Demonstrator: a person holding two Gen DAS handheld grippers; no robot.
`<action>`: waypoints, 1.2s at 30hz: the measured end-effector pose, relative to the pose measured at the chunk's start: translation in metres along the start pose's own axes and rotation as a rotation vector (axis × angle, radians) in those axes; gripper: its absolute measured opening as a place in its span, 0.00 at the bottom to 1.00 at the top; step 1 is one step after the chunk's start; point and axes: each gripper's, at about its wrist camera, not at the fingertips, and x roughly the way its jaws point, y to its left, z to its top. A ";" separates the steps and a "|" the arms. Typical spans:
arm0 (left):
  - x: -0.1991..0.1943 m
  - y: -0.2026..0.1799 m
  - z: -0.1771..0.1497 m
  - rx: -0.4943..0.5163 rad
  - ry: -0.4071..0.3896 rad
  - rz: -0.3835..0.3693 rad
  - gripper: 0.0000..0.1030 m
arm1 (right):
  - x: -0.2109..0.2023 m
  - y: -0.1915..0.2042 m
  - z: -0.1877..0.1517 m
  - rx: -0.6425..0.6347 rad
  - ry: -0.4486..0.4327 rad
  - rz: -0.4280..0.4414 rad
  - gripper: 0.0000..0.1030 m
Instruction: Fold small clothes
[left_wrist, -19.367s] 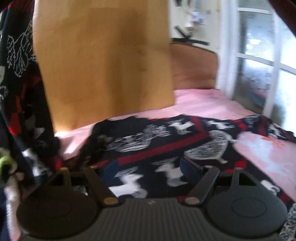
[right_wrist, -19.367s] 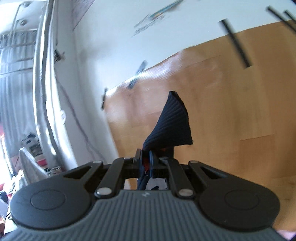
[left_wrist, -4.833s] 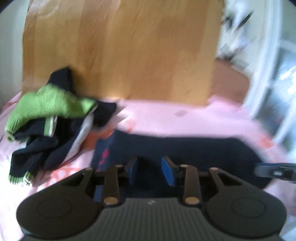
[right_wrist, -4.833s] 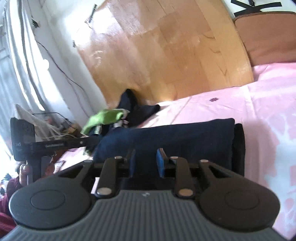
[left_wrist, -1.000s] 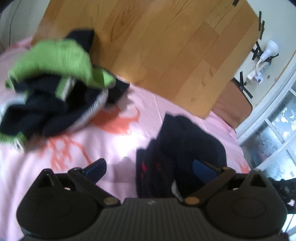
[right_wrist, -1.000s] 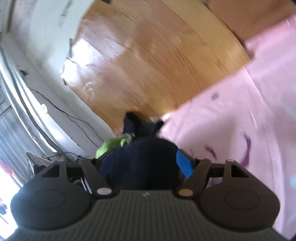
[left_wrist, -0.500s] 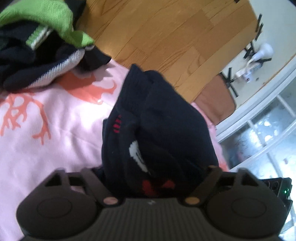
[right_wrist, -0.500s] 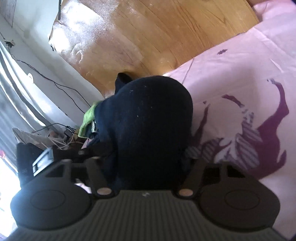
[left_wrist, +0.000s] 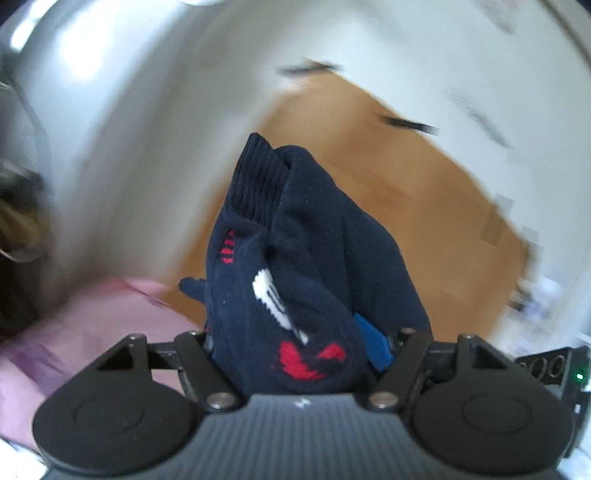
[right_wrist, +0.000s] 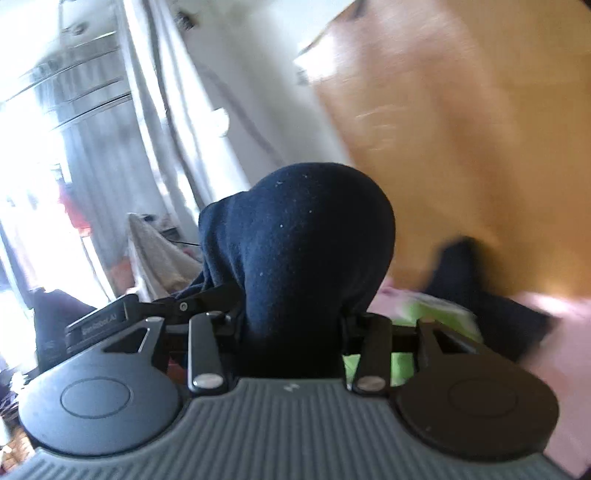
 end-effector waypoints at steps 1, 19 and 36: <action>0.009 0.016 0.009 -0.014 0.005 0.055 0.65 | 0.030 -0.003 0.004 0.009 0.018 0.022 0.46; 0.089 0.133 -0.018 -0.096 0.193 0.490 0.73 | 0.185 -0.056 -0.077 0.085 0.287 -0.196 0.62; -0.022 -0.028 -0.179 0.265 0.075 0.647 1.00 | -0.033 0.000 -0.173 -0.071 0.224 -0.311 0.76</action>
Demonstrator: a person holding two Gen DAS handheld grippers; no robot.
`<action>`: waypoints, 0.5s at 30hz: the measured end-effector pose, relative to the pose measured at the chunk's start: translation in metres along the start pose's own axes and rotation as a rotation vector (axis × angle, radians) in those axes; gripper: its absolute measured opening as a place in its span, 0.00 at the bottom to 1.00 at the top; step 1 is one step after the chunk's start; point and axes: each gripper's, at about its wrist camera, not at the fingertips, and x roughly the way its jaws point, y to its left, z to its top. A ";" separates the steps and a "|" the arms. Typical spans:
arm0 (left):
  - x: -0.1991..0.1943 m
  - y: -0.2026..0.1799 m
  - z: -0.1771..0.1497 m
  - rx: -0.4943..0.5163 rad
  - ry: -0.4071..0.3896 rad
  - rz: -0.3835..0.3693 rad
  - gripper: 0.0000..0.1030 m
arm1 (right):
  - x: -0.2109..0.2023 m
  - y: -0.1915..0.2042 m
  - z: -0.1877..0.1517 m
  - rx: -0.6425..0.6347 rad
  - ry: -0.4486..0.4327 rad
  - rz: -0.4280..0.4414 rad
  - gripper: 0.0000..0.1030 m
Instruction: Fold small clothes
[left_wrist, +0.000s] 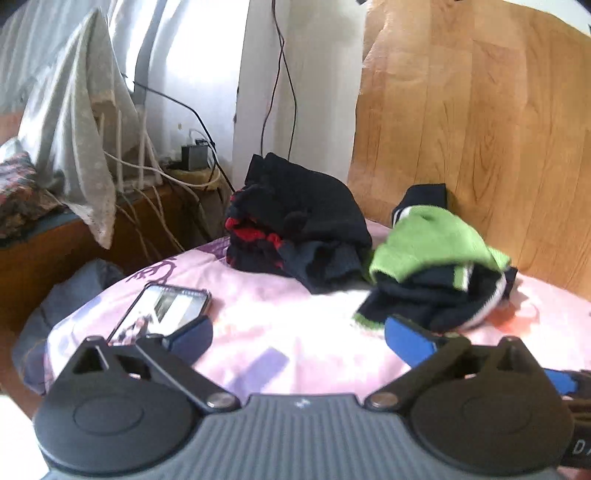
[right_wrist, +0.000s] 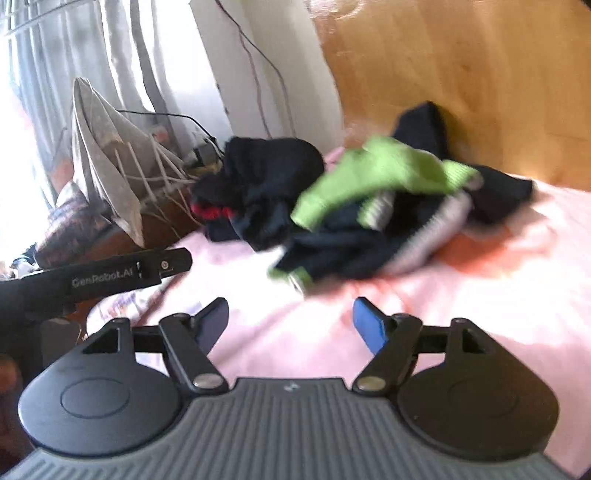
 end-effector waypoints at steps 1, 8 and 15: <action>-0.005 -0.005 -0.004 0.005 0.003 0.007 1.00 | -0.003 -0.001 -0.003 0.005 -0.005 -0.011 0.76; -0.024 -0.026 -0.016 0.042 0.045 0.040 1.00 | -0.020 0.002 -0.018 -0.006 -0.060 -0.031 0.85; -0.027 -0.029 -0.018 0.044 0.100 0.078 1.00 | -0.020 -0.002 -0.035 0.004 -0.026 -0.019 0.86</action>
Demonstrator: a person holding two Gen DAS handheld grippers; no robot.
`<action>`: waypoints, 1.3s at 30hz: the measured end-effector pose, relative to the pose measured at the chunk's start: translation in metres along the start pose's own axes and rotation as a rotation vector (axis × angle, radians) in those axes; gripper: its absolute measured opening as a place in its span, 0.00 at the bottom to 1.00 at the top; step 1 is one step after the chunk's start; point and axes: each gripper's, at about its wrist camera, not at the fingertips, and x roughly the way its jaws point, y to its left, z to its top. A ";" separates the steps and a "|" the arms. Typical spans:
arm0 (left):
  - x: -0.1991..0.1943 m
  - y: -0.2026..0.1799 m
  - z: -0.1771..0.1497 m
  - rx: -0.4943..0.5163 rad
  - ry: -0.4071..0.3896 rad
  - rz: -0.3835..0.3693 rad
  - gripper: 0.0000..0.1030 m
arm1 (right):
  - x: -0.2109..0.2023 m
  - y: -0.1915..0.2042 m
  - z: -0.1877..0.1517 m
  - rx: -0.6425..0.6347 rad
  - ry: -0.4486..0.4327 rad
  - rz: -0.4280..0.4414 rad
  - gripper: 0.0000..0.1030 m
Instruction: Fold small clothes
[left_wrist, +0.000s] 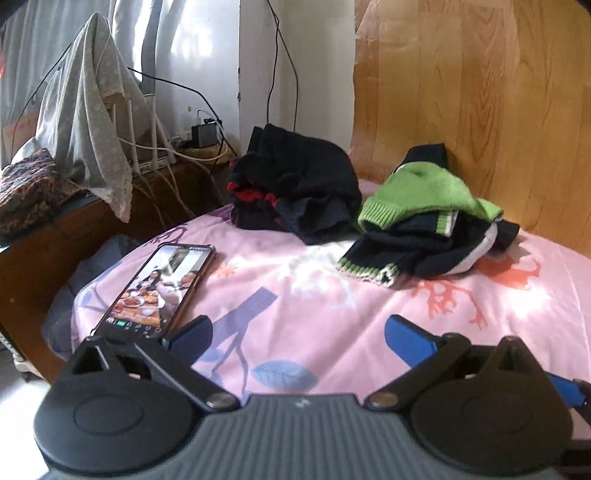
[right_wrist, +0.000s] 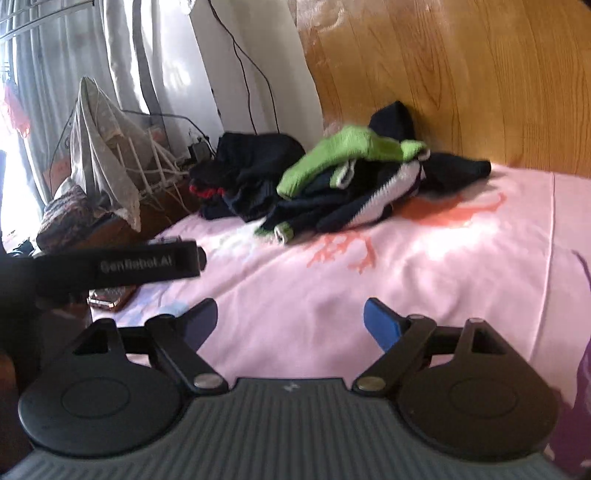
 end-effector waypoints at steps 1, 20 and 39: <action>0.000 -0.001 -0.001 0.005 0.004 0.009 1.00 | 0.001 -0.001 -0.001 0.002 0.003 -0.001 0.86; 0.016 -0.002 -0.004 0.037 0.037 0.086 1.00 | 0.000 -0.011 -0.003 0.072 0.027 0.058 0.86; 0.007 0.001 -0.004 -0.001 -0.082 0.023 1.00 | -0.013 -0.006 -0.003 0.027 -0.063 0.079 0.86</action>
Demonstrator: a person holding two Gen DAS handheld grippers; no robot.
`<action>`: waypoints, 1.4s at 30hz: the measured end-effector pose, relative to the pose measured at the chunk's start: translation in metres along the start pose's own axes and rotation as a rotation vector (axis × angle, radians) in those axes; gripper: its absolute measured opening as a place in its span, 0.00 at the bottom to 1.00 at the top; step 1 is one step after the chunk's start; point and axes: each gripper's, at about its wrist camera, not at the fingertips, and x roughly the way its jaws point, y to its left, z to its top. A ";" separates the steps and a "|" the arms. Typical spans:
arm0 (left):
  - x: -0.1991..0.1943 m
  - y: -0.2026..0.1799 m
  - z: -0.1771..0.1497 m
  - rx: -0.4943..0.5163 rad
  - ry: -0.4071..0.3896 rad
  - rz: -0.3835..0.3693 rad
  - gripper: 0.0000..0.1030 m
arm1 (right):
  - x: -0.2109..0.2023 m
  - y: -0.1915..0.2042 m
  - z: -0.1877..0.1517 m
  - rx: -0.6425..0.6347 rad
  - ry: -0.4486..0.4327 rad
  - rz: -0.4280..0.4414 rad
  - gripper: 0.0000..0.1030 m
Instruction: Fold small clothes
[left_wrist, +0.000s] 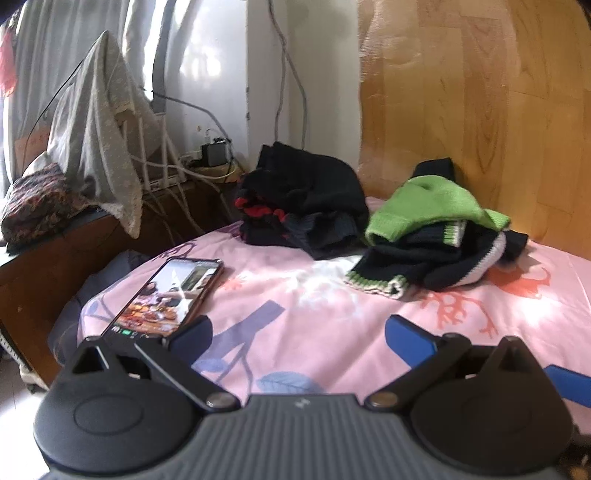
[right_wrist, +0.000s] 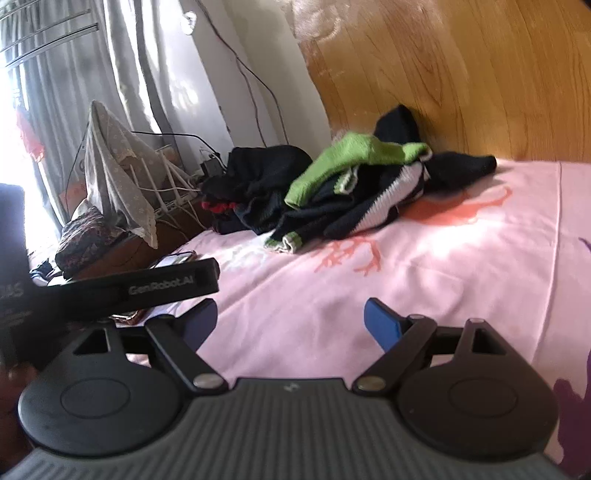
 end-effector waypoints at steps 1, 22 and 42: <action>0.000 0.002 0.000 -0.009 0.003 0.007 1.00 | 0.000 0.001 0.000 -0.008 0.000 0.001 0.86; -0.014 -0.003 0.017 -0.003 0.045 0.010 1.00 | -0.011 0.015 0.001 -0.062 -0.019 -0.024 0.86; -0.029 -0.021 0.015 0.068 0.060 -0.004 1.00 | -0.024 0.009 -0.002 -0.020 -0.008 -0.023 0.86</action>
